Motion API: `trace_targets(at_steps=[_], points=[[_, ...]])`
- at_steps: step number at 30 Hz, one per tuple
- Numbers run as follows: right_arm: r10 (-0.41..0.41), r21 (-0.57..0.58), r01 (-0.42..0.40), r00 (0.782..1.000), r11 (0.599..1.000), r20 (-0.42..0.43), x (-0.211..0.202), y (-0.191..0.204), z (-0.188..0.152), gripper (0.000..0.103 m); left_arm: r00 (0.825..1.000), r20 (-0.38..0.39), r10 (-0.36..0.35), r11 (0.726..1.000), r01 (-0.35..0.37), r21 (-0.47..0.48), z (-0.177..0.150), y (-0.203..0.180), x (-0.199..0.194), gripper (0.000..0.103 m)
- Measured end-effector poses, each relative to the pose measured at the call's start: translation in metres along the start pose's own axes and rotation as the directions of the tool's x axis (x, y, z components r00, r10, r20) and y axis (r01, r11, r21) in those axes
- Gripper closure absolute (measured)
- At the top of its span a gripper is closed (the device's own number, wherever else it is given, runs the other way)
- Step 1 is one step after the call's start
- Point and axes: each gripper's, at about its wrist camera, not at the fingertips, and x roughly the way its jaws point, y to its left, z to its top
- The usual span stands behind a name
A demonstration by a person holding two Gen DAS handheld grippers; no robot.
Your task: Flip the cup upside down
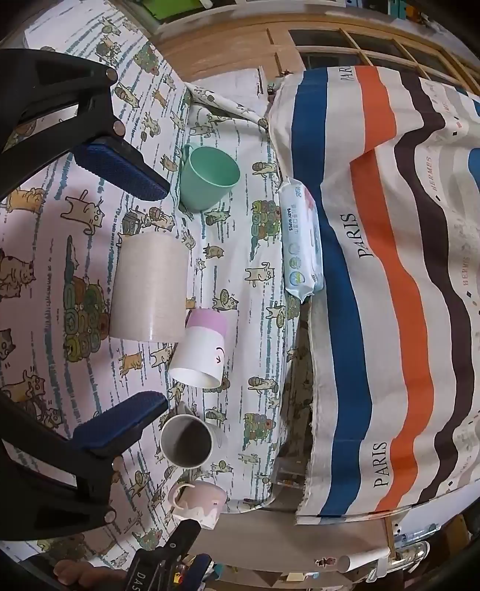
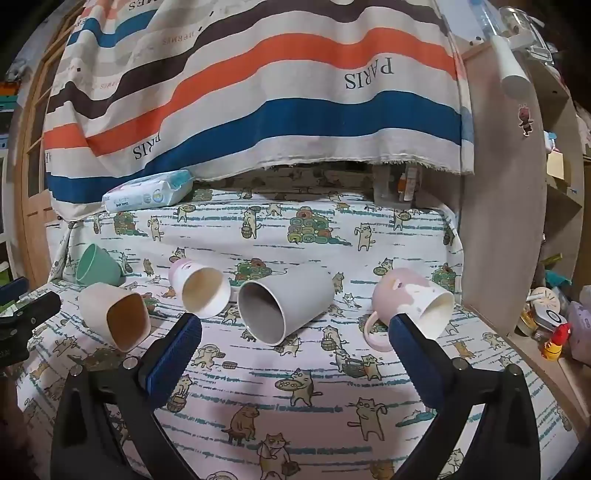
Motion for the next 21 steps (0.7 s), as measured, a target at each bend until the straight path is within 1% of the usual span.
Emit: trace_targets(at_steps=[4,7,13,18,19,21], points=[[0.000,-0.006,0.000,1.000,1.000,0.016,0.0008,-0.0017,-0.0005,0.001,1.000,0.001,-0.002,1.000,0.002,-0.004,0.0000,-0.0007,-0.0007,0.000],[0.020,-0.013,-0.019,1.000,1.000,0.013,0.0005,0.0005,0.0001,0.001,1.000,0.004,-0.002,1.000,0.002,-0.004,-0.0005,-0.0005,-0.0016,0.000],[0.006,-0.010,-0.006,1.000,1.000,0.012,0.0008,0.0006,0.0005,0.001,1.000,-0.008,-0.001,1.000,0.001,-0.006,-0.0008,0.0001,-0.0017,0.000],[0.013,-0.011,-0.012,1.000,1.000,0.011,0.0007,0.0003,-0.0004,0.001,1.000,-0.003,0.001,1.000,-0.001,-0.007,-0.0013,0.0013,-0.0018,0.000],[0.002,-0.009,-0.001,1.000,1.000,0.012,0.0002,-0.0004,0.0000,0.001,1.000,-0.005,-0.002,1.000,0.002,-0.006,-0.0012,0.0012,-0.0012,0.000],[-0.049,0.009,0.049,0.999,0.999,0.018,-0.0016,-0.0032,-0.0001,0.001,1.000,-0.009,-0.008,1.000,0.008,-0.004,-0.0011,0.0007,-0.0001,0.000]])
